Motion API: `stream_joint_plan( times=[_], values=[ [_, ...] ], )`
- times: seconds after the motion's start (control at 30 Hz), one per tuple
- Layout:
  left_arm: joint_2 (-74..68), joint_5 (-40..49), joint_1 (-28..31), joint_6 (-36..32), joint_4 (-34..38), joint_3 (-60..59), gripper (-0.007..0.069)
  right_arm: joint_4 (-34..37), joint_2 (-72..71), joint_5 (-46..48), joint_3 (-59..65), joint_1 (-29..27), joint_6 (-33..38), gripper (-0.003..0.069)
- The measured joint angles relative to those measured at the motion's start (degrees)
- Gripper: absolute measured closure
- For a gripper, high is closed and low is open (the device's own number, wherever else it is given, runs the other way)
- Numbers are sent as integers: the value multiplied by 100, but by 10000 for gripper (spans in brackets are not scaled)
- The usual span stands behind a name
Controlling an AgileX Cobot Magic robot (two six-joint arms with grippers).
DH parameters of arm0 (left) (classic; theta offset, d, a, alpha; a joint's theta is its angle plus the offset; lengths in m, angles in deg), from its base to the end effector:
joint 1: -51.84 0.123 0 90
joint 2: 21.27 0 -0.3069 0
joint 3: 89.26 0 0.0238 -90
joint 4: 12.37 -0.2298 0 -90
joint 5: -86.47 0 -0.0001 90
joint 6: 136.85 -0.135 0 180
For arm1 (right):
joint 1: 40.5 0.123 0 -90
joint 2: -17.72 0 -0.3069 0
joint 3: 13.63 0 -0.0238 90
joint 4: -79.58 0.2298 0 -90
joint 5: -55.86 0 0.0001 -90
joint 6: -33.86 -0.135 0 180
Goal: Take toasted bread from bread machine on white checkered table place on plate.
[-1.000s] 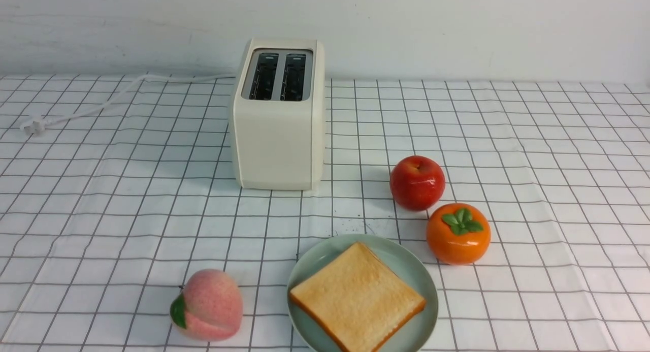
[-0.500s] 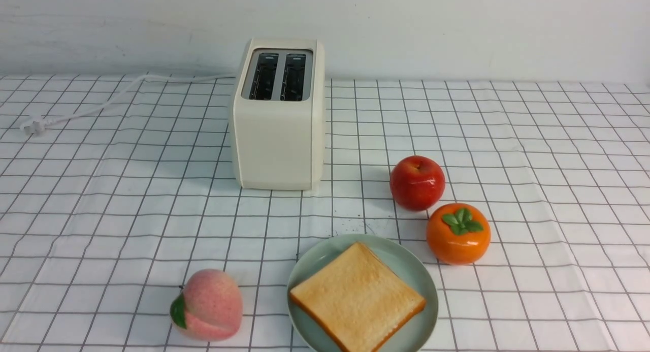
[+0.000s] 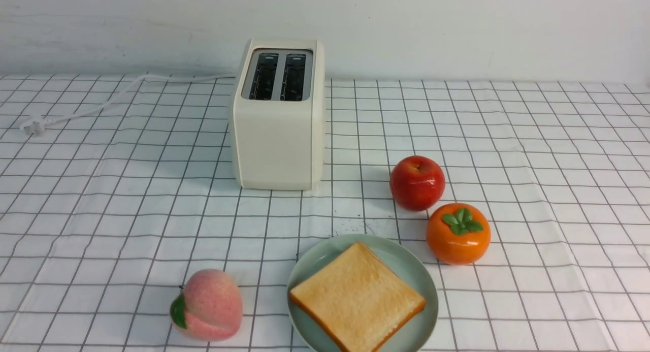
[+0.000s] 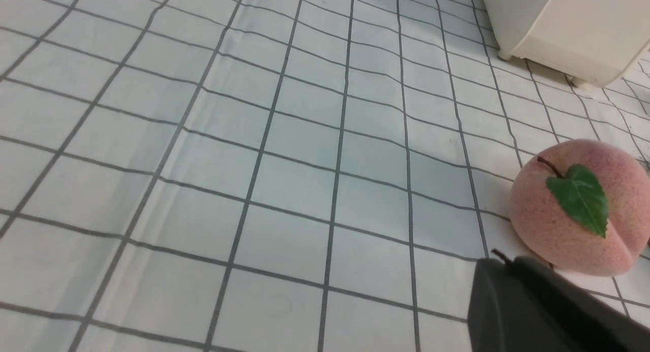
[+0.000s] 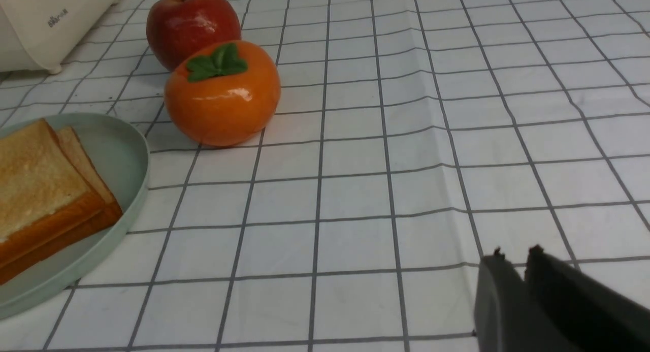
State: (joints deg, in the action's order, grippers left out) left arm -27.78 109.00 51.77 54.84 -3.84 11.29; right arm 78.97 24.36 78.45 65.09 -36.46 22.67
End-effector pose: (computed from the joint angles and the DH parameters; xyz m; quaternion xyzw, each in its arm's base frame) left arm 0.0506 -0.0077 0.1554 -0.1208 0.8012 -0.1226 0.5732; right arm 0.0506 0.0030 0.1591 0.0477 0.8073 0.0734 0.5835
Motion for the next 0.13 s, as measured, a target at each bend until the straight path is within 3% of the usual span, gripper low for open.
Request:
stream_joint_plan(
  times=[0.13],
  values=[
    [0, 0, 0, 0, 0, 0, 621, 0, 0, 0, 0, 0, 0, 585]
  ],
)
